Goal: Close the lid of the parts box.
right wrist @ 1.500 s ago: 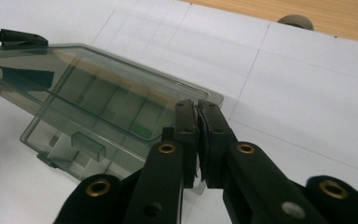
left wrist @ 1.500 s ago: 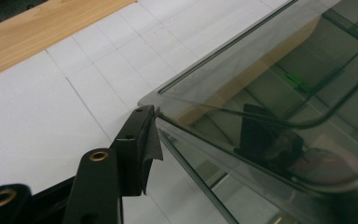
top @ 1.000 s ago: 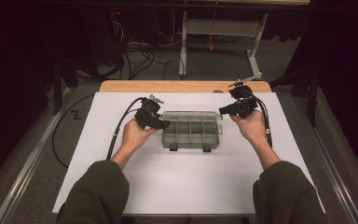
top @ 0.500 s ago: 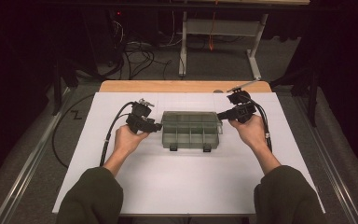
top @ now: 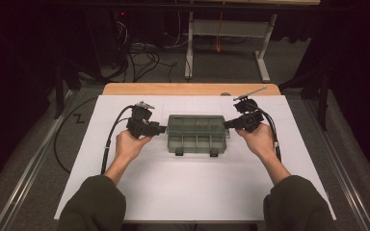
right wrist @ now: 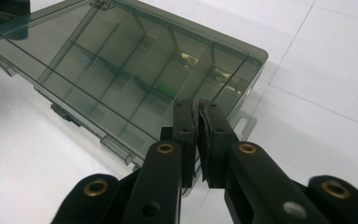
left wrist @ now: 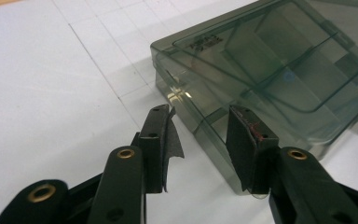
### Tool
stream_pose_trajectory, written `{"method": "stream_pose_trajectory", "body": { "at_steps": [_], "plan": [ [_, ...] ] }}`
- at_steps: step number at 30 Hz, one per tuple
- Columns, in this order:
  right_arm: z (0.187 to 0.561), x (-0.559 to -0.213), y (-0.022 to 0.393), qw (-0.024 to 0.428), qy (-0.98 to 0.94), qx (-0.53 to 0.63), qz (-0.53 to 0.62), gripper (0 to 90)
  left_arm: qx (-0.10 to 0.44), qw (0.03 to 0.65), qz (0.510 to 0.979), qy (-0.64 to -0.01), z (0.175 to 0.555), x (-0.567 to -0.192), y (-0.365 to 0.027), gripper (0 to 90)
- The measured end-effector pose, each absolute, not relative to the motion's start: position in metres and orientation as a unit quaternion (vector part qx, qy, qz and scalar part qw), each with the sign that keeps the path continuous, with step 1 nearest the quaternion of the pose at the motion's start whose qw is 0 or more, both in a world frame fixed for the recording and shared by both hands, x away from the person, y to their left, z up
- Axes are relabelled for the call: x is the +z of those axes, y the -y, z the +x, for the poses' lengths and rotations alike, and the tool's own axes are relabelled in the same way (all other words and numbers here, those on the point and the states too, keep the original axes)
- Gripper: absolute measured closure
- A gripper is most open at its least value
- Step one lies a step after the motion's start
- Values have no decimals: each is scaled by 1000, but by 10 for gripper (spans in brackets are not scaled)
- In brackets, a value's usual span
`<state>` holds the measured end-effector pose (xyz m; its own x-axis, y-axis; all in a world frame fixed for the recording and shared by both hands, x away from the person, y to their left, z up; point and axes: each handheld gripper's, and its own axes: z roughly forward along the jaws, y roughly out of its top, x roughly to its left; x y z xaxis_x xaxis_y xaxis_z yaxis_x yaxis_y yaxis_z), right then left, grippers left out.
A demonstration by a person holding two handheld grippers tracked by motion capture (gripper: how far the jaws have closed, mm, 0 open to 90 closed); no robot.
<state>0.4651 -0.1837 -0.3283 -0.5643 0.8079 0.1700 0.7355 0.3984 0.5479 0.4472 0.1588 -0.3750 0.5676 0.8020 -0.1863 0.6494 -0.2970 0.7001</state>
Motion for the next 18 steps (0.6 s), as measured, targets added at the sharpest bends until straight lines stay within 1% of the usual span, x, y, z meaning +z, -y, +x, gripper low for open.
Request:
{"method": "stream_pose_trajectory", "body": {
  "at_steps": [18],
  "plan": [
    [458,-343,183,50,-839,294,456,877,101,403,803,-427,436,-368,-150,668]
  ]
}}
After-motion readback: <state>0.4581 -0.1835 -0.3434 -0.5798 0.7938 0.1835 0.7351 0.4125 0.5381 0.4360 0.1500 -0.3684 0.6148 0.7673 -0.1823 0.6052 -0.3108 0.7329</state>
